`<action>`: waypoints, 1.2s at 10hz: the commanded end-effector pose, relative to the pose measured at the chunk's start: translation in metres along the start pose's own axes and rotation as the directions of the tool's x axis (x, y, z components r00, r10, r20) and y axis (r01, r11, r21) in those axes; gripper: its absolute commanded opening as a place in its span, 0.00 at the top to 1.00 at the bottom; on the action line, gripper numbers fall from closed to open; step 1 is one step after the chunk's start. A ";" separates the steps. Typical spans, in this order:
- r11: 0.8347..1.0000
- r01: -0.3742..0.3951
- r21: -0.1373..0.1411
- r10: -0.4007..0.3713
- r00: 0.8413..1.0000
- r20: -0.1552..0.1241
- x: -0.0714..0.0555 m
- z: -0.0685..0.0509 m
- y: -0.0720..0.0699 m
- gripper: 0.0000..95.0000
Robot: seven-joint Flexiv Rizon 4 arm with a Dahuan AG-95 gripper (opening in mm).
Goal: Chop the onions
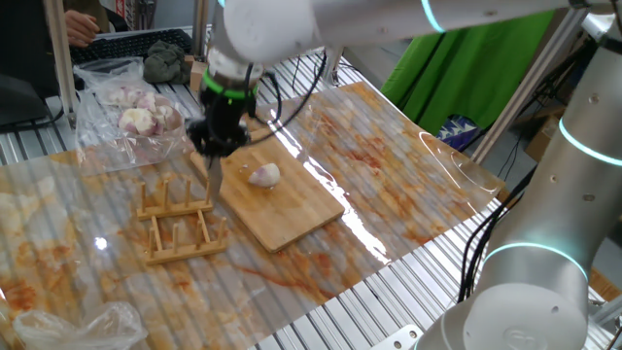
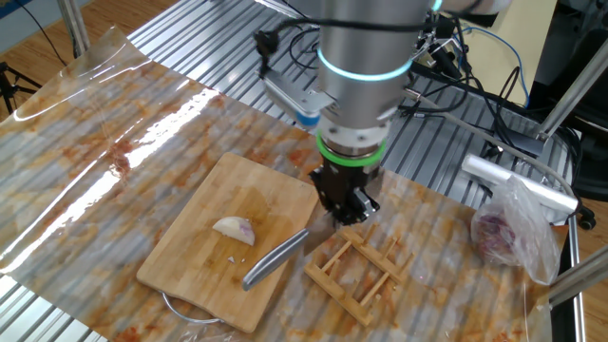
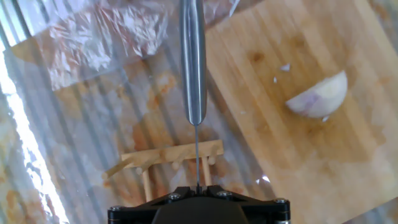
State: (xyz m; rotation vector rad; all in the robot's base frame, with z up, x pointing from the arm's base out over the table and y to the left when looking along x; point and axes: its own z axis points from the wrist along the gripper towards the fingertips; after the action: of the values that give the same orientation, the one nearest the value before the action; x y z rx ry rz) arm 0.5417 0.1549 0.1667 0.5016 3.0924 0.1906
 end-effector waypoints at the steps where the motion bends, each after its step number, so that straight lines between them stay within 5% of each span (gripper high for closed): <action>1: 0.996 0.081 0.022 -0.081 0.997 0.000 -0.014 -0.008 -0.008 1.00; 4: 0.985 0.165 0.044 -0.165 0.986 0.005 -0.036 -0.002 -0.030 1.00; 12: 0.948 0.315 0.037 -0.315 0.949 0.006 -0.076 0.018 -0.093 1.00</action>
State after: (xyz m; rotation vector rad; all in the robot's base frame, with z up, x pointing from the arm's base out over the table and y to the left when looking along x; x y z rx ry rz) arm 0.5862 0.0439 0.1363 -0.0003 3.1103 0.1287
